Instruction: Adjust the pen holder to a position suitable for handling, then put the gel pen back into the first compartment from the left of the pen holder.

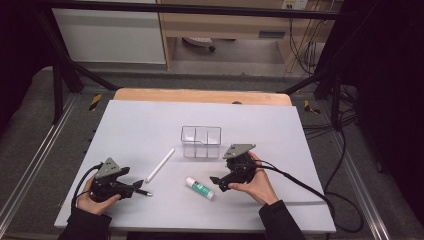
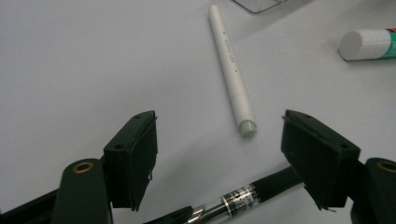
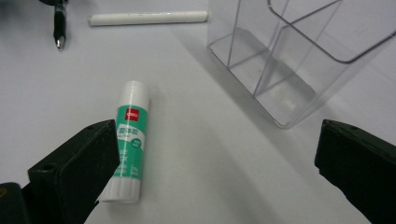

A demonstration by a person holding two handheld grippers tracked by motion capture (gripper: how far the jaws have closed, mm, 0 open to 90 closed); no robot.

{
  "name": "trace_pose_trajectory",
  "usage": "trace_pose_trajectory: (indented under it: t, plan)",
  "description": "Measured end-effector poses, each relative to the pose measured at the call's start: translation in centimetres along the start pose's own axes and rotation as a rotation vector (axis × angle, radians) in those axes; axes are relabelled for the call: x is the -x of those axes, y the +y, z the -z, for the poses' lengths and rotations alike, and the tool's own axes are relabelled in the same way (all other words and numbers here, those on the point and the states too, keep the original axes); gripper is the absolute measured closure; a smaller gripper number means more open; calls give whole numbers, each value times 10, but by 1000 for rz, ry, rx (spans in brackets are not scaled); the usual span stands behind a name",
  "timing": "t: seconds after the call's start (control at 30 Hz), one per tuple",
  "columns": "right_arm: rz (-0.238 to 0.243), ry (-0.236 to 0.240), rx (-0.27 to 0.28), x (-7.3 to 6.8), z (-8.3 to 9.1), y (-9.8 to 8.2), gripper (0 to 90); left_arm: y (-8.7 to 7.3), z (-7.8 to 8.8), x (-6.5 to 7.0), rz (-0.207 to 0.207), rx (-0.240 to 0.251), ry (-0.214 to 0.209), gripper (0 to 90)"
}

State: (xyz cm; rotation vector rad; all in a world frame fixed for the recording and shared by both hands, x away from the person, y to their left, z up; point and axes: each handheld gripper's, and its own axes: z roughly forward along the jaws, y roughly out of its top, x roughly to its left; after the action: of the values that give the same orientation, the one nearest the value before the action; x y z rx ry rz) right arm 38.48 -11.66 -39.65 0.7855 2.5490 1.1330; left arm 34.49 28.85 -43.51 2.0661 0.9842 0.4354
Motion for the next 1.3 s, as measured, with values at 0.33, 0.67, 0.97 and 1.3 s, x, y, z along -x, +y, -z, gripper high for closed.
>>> trace_pose_trajectory:
  t: [0.33,0.67,0.97,1.3]
  plan:
    - [20,34,5,-19,-14,11,5,-2,7,-6,28,2,21,461]
    - [23,76,4,-33,-35,22,5,-4,13,-13,55,-5,48,693]
    - [38,120,17,-48,-50,33,14,-10,20,-24,98,-28,109,887]
    - [56,134,3,-61,-63,37,19,-20,29,-35,140,-55,183,892]
